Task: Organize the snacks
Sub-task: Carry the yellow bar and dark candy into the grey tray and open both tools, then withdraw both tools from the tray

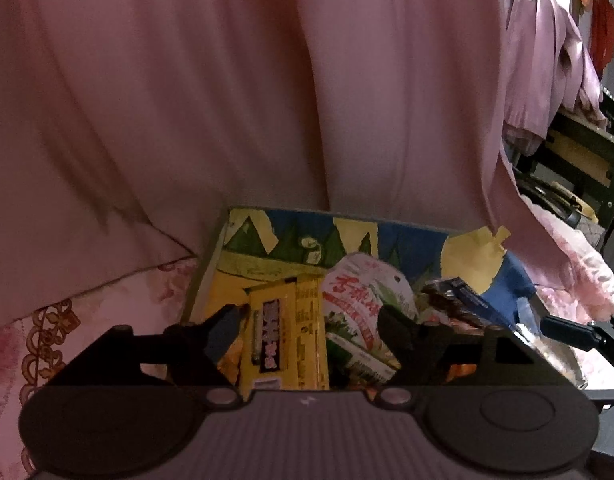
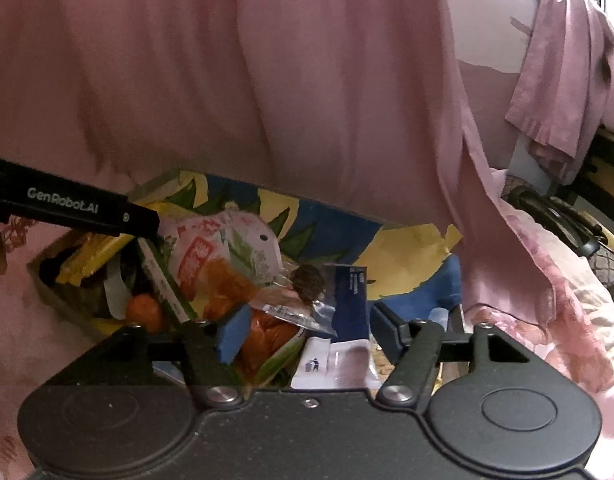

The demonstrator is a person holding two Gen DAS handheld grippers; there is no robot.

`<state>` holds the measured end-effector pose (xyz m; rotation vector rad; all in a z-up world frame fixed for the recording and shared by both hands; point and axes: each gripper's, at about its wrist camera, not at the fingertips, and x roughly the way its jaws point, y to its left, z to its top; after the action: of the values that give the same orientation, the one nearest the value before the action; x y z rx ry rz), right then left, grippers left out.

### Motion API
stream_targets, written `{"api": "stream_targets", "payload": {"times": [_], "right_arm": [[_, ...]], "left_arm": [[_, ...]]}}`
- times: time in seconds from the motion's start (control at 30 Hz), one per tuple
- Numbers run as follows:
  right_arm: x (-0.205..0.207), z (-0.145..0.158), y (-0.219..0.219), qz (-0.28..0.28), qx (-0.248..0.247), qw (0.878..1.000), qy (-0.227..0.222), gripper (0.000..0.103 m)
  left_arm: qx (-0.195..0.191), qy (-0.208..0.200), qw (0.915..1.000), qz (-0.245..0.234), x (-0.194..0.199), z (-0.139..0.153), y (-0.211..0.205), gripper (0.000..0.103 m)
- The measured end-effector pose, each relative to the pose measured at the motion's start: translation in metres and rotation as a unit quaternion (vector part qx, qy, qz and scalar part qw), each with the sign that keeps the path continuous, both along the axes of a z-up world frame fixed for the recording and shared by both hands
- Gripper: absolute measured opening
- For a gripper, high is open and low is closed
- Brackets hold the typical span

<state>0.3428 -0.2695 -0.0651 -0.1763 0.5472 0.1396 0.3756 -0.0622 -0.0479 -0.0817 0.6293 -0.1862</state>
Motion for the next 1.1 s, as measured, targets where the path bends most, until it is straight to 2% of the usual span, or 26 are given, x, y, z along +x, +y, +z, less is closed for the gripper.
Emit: {"api": "stream_targets", "payload": {"times": [0.13, 0.3, 0.53, 0.8, 1.1], "right_arm": [[-0.004, 0.007, -0.006, -0.006, 0.014, 1.000, -0.007, 0.075], [-0.009, 0.017, -0.014, -0.018, 0.036, 0.999, -0.017, 0.083], [-0.024, 0.040, -0.029, -0.036, 0.080, 0.995, -0.038, 0.094], [-0.054, 0.071, -0.046, -0.034, 0.115, 0.989, -0.086, 0.101], [-0.093, 0.096, -0.050, 0.000, 0.131, 0.982, -0.133, 0.102]], "left_arm": [[-0.004, -0.004, 1.0000, 0.005, -0.002, 0.006, 0.002, 0.085], [-0.009, -0.012, 0.9998, 0.013, -0.009, 0.013, 0.006, 0.095], [-0.026, -0.035, 0.9983, 0.038, -0.026, 0.034, 0.015, 0.102], [-0.031, -0.076, 0.9948, 0.060, -0.056, 0.058, 0.020, 0.103], [-0.002, -0.113, 0.9925, 0.047, -0.099, 0.072, 0.016, 0.103]]}}
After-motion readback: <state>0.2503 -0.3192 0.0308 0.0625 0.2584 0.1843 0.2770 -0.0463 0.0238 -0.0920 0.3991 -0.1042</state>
